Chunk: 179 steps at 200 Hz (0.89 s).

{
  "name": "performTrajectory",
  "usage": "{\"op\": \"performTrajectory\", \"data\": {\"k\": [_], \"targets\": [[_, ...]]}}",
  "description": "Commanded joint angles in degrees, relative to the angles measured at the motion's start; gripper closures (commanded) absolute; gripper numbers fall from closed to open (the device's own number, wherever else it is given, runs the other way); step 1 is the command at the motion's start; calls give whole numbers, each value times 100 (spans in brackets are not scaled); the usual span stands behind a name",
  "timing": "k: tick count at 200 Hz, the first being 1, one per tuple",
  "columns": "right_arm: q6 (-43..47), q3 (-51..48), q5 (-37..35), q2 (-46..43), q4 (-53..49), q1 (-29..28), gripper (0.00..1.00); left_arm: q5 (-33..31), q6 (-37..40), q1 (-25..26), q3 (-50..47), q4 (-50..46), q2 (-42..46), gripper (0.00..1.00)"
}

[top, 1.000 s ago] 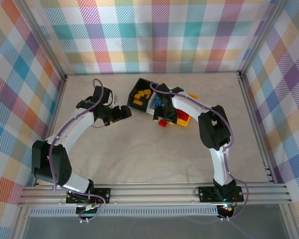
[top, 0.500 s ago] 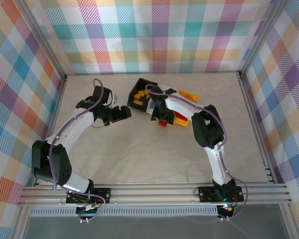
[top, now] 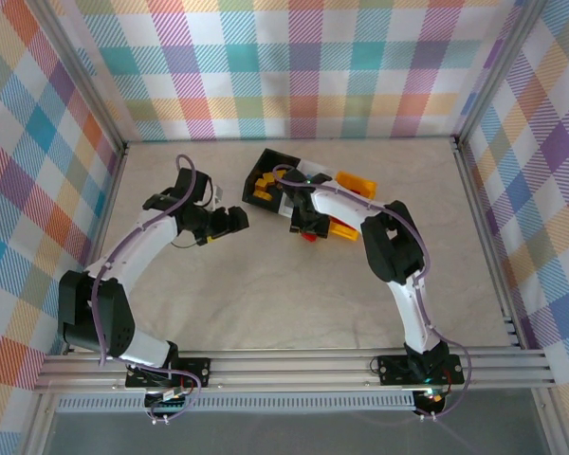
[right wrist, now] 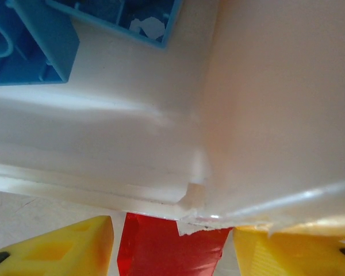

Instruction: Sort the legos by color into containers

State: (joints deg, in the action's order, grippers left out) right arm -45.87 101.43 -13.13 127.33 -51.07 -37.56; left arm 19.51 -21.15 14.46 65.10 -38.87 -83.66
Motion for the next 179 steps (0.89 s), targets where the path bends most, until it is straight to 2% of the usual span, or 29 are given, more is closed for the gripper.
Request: {"op": "performTrajectory", "data": {"k": [1,54,149,179], "targets": [[-28,-453,166,-92,-163,-95,48,101,49,-66,-141,-15,205,15],[-80,-1291,-46,-745,73,-190,66,172,15,-66,-210,82,189,14],[104,-1590,-224,-1748,-67,-187,68,176,53,-66,-237,99,204,14],[195,-1398,-320,-1954,-240,-171,67,199,62,-66,-214,119,166,14]]}}
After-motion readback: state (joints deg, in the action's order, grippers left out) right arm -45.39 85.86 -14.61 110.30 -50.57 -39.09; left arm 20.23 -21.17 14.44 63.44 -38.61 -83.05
